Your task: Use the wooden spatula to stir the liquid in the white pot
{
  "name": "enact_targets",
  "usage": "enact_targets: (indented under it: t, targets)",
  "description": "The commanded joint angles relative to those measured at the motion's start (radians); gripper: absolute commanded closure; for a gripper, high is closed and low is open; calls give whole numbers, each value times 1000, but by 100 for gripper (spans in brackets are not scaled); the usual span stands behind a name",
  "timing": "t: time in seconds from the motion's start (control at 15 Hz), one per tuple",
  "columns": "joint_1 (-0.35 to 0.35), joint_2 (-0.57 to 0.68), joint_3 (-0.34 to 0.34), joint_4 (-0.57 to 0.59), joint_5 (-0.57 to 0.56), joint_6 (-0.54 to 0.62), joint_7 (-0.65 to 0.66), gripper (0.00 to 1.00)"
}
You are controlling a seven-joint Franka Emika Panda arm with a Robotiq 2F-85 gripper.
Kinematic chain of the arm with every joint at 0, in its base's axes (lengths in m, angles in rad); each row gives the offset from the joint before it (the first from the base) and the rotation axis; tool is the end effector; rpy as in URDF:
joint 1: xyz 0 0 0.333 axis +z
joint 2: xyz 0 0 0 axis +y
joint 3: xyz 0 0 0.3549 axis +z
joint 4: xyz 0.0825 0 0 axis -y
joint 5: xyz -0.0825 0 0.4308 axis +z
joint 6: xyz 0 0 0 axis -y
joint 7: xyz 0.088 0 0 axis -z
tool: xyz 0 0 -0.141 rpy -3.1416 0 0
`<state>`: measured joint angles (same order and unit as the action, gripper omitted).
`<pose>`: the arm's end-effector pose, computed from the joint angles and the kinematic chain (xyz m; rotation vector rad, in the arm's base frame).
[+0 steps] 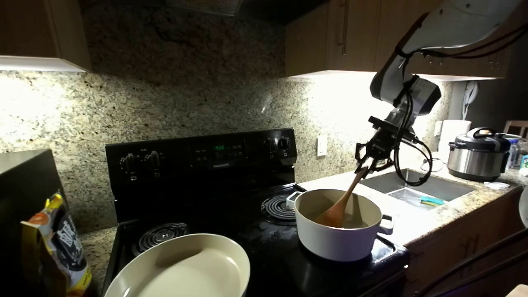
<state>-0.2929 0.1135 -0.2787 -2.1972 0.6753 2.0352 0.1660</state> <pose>0.4962 -0.2548 0.3019 -2.1686 1.3795 0.1883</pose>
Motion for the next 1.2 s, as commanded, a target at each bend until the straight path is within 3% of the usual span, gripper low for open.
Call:
enact_targets:
  t: [0.0,0.27,0.53,0.87,1.13]
  targets:
    - [44,-244,16,-204,-114,186,111,90]
    - [59,-384,109,-289,-320,300,377,90]
    - [75,-415,213,-275,-441,263,534,90]
    - [141,-332,255,-210,-410,252,522,90]
    - [126,-299,238,-175,-421,267,600,90]
